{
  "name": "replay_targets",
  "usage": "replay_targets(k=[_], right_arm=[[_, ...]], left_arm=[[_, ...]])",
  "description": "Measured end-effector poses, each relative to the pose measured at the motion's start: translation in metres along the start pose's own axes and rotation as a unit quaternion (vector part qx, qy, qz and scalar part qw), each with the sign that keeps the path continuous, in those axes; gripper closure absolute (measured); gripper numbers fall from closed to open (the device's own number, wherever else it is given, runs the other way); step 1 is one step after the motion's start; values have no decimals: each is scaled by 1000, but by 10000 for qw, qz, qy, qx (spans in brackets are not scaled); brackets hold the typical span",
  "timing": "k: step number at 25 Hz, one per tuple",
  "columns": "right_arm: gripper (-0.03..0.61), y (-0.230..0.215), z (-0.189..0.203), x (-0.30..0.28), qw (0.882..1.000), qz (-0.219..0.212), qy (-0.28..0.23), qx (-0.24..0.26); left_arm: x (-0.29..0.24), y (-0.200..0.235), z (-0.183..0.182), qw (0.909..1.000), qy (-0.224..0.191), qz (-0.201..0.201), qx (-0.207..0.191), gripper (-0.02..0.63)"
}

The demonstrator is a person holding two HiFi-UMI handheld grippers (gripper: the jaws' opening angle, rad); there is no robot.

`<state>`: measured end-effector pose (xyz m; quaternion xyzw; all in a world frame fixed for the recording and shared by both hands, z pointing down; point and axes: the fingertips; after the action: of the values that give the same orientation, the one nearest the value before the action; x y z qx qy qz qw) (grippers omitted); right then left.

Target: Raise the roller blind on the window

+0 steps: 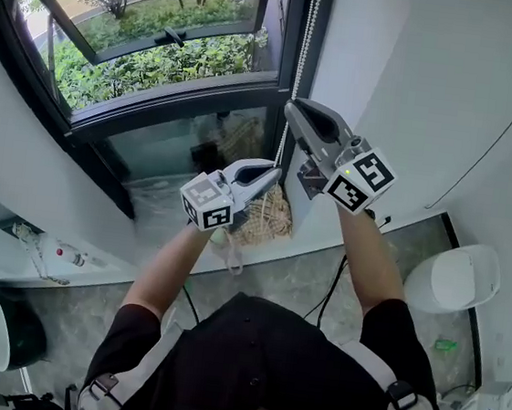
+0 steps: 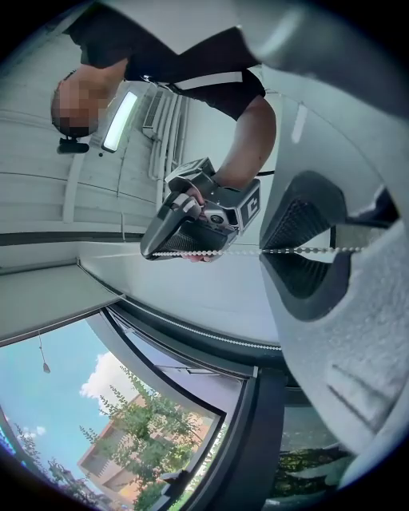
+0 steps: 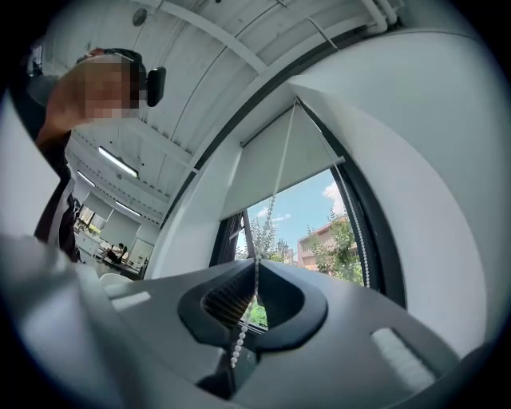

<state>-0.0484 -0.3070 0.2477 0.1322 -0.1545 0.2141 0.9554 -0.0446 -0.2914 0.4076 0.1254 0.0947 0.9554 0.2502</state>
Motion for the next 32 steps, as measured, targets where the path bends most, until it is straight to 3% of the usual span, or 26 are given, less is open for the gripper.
replay_targets(k=[4,8,12,15,16,17,19,23,28,32], right_arm=[[566,3,16,7,9996,147,172,170],[566,17,80,23,9948,86,977,286],[568,39,154,50,9844,-49,1755,108],[569,44,168,62,9832,-14,1826,-62],[569,44,167,63,9830,-19,1834,-46],[569,44,166,62,9826,-47,1857,4],[569,44,165,60,9814,-112,1914,91],[569,40,167,64,9808,-61,1947,53],[569,34,167,67,9811,12,1935,-17],[569,39,167,65,9810,-66,1937,-7]], left_arm=[[0,4,17,9998,173,-32,37,598],[8,14,84,9952,900,-238,293,598],[25,11,164,9798,1940,-305,367,597],[32,6,182,9754,2173,-265,244,592],[32,6,181,9754,2185,-245,183,549],[31,6,177,9759,2171,-210,112,504],[31,6,163,9794,2014,-116,10,500],[35,13,109,9917,1274,-188,52,474],[15,15,-22,9996,-226,-70,-136,474],[-20,6,-102,9972,-633,284,-268,474]])
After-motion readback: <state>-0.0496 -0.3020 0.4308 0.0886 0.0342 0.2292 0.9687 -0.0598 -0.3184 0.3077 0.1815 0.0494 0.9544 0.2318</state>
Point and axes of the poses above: the fingertips, and each gripper's own axes: x backward along the fingers, y to its left, z out of its underside, and after that the axes turned 8 degrees about x, right-handed
